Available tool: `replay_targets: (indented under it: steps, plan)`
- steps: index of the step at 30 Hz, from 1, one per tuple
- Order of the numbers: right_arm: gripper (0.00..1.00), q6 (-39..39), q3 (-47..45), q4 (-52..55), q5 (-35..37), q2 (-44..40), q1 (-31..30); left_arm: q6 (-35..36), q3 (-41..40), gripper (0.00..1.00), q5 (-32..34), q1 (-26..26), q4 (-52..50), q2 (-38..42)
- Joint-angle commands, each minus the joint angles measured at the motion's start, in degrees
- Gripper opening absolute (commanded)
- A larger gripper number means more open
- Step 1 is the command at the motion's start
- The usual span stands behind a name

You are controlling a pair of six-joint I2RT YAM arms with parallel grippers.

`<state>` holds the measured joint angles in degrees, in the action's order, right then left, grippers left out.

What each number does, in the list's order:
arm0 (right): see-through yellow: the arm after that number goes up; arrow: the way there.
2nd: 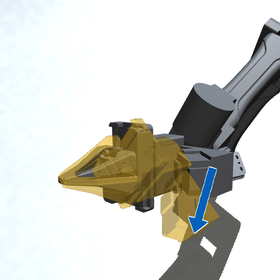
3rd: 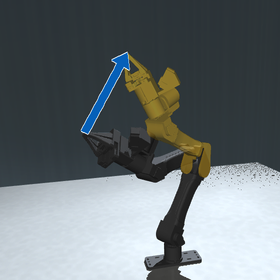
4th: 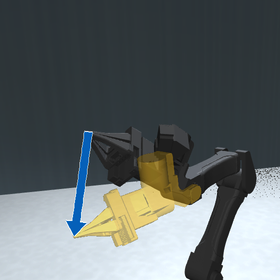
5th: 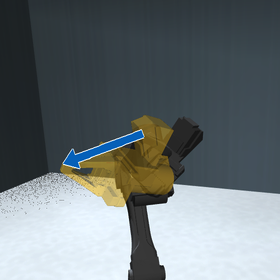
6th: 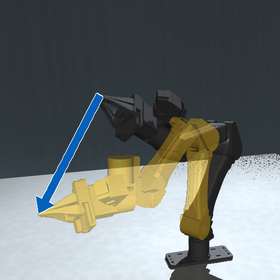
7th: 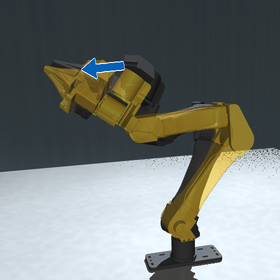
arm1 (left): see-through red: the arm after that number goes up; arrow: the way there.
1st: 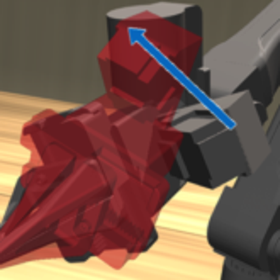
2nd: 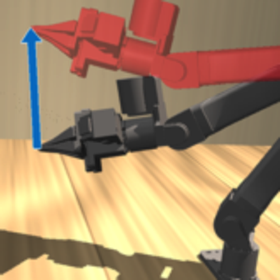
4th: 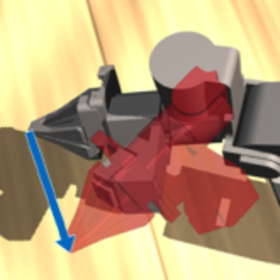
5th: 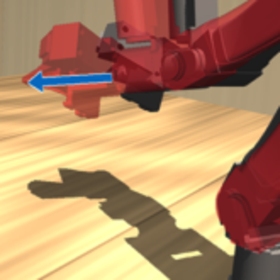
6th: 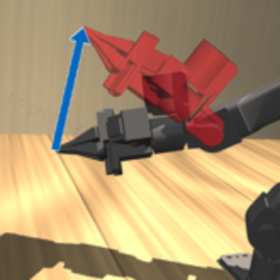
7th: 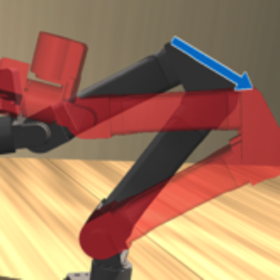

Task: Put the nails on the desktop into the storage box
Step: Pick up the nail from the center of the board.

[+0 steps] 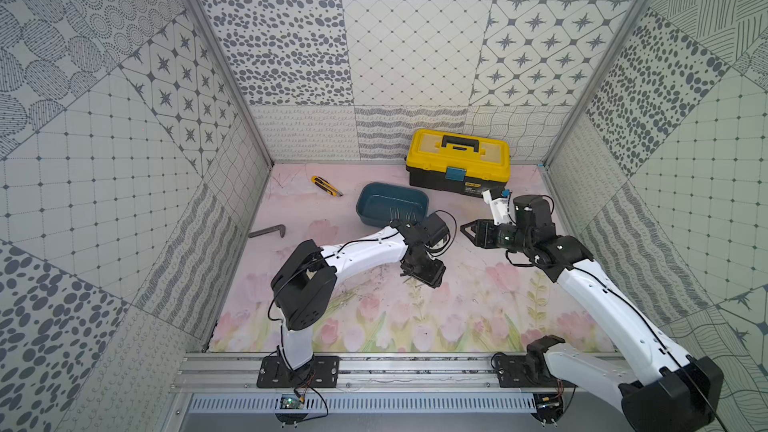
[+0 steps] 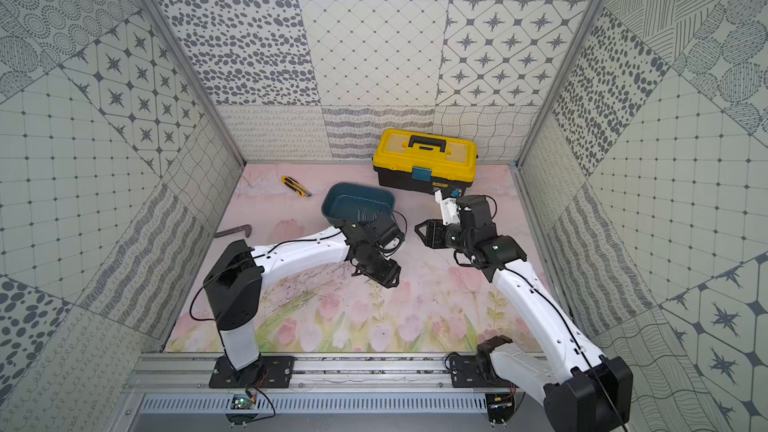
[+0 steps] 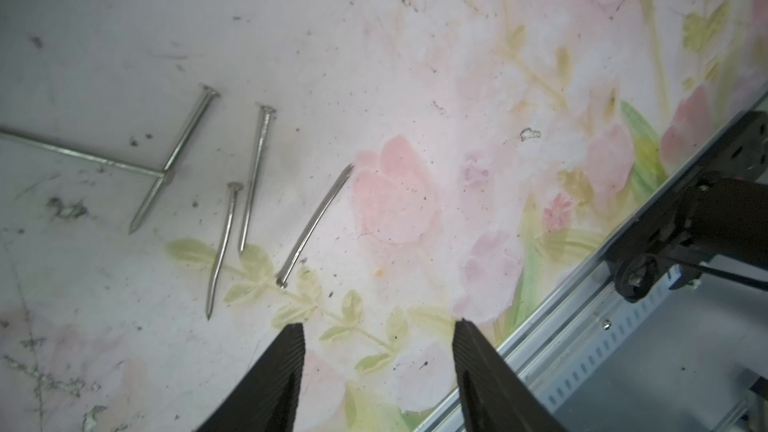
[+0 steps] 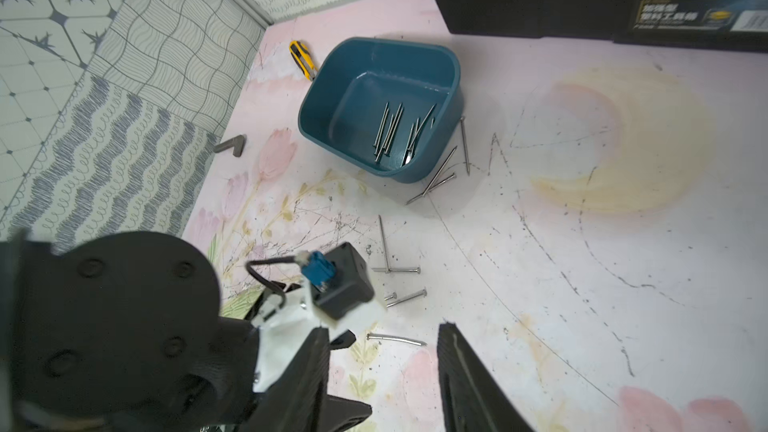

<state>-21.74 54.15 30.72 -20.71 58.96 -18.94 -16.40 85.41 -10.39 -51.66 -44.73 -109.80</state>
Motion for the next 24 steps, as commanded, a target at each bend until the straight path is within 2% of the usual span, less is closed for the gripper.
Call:
replay_targets:
  steps: [1, 9, 24]
  plan:
    - [0.49, -1.54, -1.27, 0.55, 0.67, -3.26, 0.74, 11.54, 4.66, 0.6, 4.86, -1.82, -5.72, -4.99]
    - [0.53, -2.07, -1.52, 3.53, 0.99, -6.68, 1.08, 19.03, 6.6, 0.57, 8.56, -1.82, -7.12, -9.2]
    - [0.58, -3.31, -1.02, 3.82, 0.53, -4.21, 1.1, 28.79, 6.79, 0.5, 12.45, -1.76, -10.35, -12.89]
